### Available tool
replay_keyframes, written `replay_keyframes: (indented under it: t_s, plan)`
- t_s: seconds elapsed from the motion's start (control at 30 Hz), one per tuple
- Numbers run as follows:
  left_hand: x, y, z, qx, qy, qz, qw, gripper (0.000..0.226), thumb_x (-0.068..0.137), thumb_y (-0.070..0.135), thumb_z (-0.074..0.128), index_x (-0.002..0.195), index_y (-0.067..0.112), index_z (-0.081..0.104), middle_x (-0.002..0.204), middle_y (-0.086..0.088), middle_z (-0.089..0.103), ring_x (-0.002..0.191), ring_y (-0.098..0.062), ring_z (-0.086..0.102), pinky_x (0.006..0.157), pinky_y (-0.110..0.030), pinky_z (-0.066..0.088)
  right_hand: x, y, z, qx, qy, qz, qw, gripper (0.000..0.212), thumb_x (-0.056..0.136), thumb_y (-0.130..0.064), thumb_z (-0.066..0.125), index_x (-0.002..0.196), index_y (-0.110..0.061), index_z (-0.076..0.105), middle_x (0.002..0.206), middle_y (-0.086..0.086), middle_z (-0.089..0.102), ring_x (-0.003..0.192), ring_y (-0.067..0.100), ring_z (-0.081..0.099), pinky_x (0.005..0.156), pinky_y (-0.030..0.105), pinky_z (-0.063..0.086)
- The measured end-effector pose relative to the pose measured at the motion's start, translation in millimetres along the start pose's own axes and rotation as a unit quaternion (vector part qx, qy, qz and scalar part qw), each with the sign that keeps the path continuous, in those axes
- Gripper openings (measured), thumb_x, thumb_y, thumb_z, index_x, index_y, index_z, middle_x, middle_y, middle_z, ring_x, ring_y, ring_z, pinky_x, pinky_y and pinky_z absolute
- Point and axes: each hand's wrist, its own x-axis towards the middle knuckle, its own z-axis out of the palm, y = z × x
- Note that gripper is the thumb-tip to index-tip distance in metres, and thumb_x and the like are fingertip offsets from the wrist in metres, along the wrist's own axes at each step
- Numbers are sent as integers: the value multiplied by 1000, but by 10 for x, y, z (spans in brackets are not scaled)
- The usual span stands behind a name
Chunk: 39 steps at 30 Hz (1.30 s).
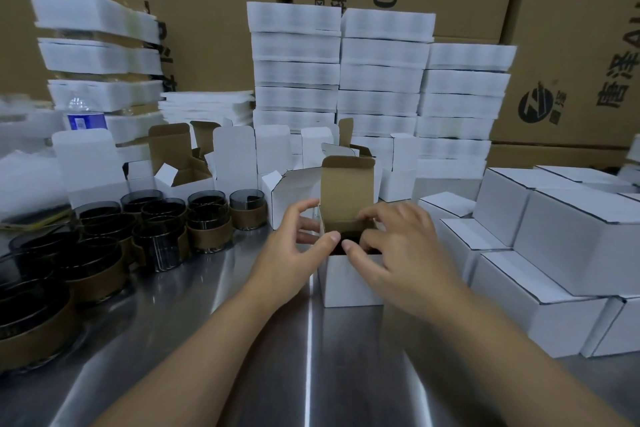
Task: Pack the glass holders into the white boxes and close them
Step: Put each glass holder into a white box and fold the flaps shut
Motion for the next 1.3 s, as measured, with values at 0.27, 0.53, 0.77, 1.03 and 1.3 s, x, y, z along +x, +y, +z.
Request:
replay_keyframes:
  t_s: [0.27, 0.53, 0.77, 1.03, 1.3]
  plan:
    - [65, -53, 4, -44, 33, -42, 998, 34, 67, 85, 24, 97, 79, 39, 96, 19, 61, 89, 5, 60, 61, -21, 49, 98, 61, 20, 417, 124, 261, 862, 21, 98, -23, 42, 109, -38, 52, 115, -14, 52, 99, -1, 54, 91, 16, 40]
    - [16, 57, 49, -93, -51, -115, 988, 57, 72, 61, 47, 126, 42, 45, 109, 15, 63, 96, -3, 64, 70, -20, 53, 126, 175, 74, 569, -38, 427, 702, 21, 90, -17, 54, 108, -23, 63, 105, 5, 67, 95, 19, 64, 70, 28, 46]
    - [42, 80, 33, -113, -72, -149, 980, 58, 64, 40, 66, 121, 35, 55, 108, 6, 70, 104, -15, 65, 99, -44, 47, 90, 143, 122, 588, -77, 389, 705, 39, 87, -18, 65, 124, -26, 56, 111, -2, 68, 101, 13, 63, 82, 28, 46]
    - [53, 86, 28, -115, -81, -132, 981, 57, 67, 36, 67, 123, 37, 54, 104, 10, 71, 104, -12, 65, 99, -43, 47, 91, 163, 111, 564, -99, 355, 739, 43, 88, -17, 63, 126, -37, 53, 106, -5, 71, 104, 13, 62, 88, 32, 46]
    - [60, 87, -11, -116, -60, -64, 989, 48, 84, 13, 70, 111, 47, 50, 111, 13, 62, 91, 9, 62, 69, -6, 46, 92, 178, 107, 572, -70, 328, 749, 36, 86, -12, 66, 107, -40, 57, 109, -8, 63, 102, 13, 62, 83, 30, 44]
